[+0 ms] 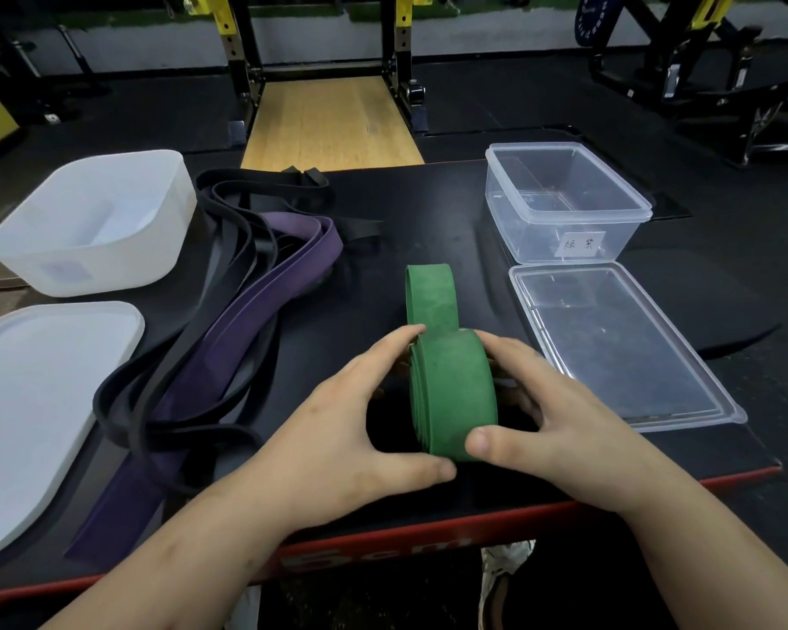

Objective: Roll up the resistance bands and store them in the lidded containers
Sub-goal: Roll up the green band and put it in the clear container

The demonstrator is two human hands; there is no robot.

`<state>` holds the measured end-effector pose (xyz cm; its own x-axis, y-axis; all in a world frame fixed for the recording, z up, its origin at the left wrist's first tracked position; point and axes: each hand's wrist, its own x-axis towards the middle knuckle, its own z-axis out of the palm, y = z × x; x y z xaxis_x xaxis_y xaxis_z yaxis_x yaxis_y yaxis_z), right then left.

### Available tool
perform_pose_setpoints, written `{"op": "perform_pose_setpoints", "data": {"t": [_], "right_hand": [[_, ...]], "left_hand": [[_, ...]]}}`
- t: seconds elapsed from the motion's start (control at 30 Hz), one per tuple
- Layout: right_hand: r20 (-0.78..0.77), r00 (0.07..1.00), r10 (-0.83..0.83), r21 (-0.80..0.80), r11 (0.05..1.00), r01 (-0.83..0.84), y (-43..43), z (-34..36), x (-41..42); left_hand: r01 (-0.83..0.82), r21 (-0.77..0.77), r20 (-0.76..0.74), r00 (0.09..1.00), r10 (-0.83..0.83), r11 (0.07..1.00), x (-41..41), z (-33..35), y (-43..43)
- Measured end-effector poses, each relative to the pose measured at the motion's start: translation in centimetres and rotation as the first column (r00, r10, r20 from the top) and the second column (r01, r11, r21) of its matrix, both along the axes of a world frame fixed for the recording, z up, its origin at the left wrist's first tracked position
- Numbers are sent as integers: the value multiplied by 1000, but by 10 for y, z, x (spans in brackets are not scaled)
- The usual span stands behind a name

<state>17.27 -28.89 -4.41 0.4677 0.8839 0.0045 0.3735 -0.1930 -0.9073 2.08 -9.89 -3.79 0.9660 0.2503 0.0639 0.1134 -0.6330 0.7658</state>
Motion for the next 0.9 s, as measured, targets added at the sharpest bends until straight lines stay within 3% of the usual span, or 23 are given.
{"op": "perform_pose_setpoints", "data": {"t": [0.23, 0.53, 0.63, 0.9], "right_hand": [[-49, 997, 53, 22, 998, -52, -5, 2, 2], [-23, 999, 40, 12, 999, -39, -5, 1, 2], [-49, 995, 89, 15, 996, -88, -10, 2, 4], [-95, 995, 33, 45, 999, -29, 0, -1, 4]], "left_hand": [[27, -84, 12, 1000, -26, 996, -1, -3, -1], [-5, -36, 13, 1000, 5, 999, -2, 0, 0], [18, -72, 2, 1000, -18, 997, -1, -1, 1], [3, -31, 9, 1000, -2, 1000, -6, -4, -2]]}}
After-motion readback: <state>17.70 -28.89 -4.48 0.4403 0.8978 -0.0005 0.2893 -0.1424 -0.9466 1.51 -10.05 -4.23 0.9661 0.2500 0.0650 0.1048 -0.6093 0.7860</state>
